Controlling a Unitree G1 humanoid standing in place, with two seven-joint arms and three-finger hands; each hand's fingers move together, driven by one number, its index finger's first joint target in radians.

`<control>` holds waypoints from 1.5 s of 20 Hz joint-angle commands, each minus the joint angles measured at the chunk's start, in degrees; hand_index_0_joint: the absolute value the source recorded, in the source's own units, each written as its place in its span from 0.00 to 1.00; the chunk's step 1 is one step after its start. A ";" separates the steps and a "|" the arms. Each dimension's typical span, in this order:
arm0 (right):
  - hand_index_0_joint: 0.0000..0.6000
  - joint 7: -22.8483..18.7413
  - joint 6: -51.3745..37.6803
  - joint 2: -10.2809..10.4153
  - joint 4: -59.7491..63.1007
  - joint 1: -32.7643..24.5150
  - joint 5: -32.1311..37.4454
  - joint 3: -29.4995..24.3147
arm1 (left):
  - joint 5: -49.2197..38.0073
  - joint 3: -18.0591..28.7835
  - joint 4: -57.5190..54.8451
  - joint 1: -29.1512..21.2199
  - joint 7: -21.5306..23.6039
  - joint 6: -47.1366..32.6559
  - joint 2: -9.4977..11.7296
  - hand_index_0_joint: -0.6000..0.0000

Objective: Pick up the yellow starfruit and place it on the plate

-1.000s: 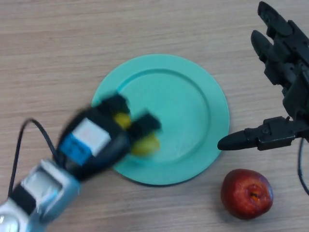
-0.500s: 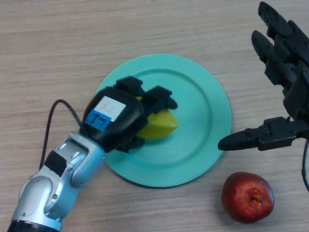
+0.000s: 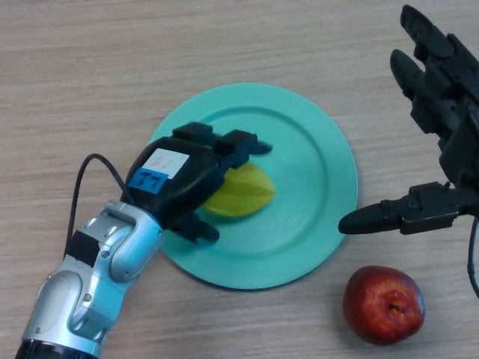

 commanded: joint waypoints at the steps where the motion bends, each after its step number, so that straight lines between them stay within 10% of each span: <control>1: 0.00 -0.17 -7.08 -1.07 -2.51 -1.47 1.24 -2.96 | -3.73 2.53 -4.56 -1.61 4.52 -0.51 0.64 1.00; 5: 0.00 -0.14 -7.70 -1.26 -1.73 -1.74 0.71 -3.16 | -10.63 4.71 -12.22 0.00 6.00 0.01 0.87 1.00; 14: 0.00 0.79 -8.42 -1.12 -2.39 0.44 2.12 -3.87 | -66.93 14.68 -34.12 6.41 5.19 18.19 3.05 1.00; 30: 0.00 1.77 -9.67 -0.95 -0.53 0.40 2.74 -2.92 | -58.63 19.71 -36.17 13.98 4.56 16.99 4.92 1.00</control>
